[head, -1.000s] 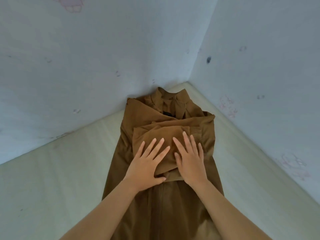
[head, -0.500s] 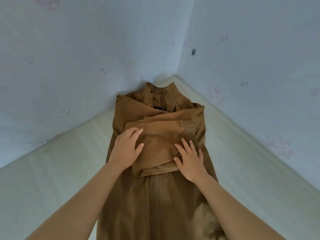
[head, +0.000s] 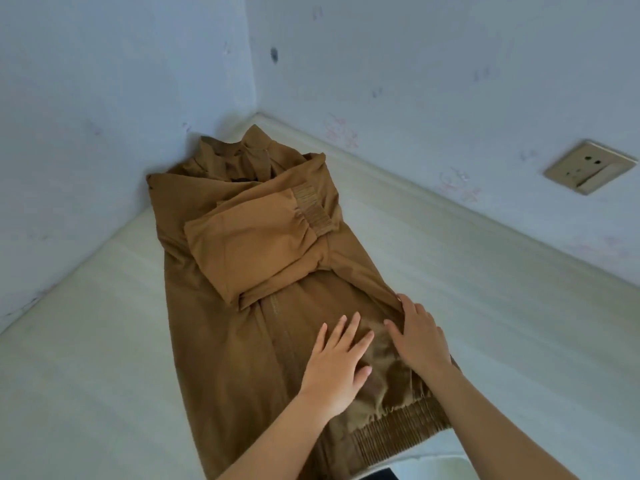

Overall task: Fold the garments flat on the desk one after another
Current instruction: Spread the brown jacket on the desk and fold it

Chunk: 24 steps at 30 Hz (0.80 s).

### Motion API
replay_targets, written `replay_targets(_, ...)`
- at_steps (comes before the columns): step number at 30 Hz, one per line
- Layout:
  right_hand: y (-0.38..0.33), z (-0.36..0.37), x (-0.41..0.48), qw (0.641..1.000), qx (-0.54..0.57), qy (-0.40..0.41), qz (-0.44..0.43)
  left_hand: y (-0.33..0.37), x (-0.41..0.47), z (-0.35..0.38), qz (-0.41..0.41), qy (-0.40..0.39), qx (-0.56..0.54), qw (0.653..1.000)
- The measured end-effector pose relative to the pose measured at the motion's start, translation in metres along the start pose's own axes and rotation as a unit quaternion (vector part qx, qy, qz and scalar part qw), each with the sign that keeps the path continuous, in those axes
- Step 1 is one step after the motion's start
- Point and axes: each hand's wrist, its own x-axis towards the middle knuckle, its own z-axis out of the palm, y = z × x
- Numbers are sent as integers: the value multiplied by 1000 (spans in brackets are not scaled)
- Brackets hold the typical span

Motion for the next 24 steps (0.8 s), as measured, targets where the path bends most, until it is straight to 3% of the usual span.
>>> replay_targets(5, 29, -15, -31, 999, -13, 32, -15, 31, -6, 17, -78, -38, 13, 996)
replay_targets(10, 5, -33, -70, 986, 21, 68, -153, 49, -1, 22, -118, -54, -9, 992)
replay_targets(12, 2, -17, -83, 977, 29, -10, -209, 51, 3, 24, -121, -64, -52, 989)
replay_targets(14, 17, 6, -85, 965, 32, -142, -220, 48, 6, 20, -133, -60, -156, 977)
replay_targets(16, 36, 17, -80, 951, 65, -222, -206, 48, 3, 12, -173, -1, -313, 934)
replay_targets(18, 48, 18, -76, 950, 131, -209, -192, 48, -2, 8, -230, 102, -423, 871)
replay_targets(20, 61, 21, -78, 956, 119, -147, -225, 56, -6, 8, -251, 190, -375, 872)
replay_targets(22, 76, 34, -81, 954, 14, -47, -297, 66, -9, 9, -214, 251, -229, 916)
replay_targets(24, 87, 45, -93, 932, -98, -46, -345, 73, -7, 12, -115, 211, -80, 967)
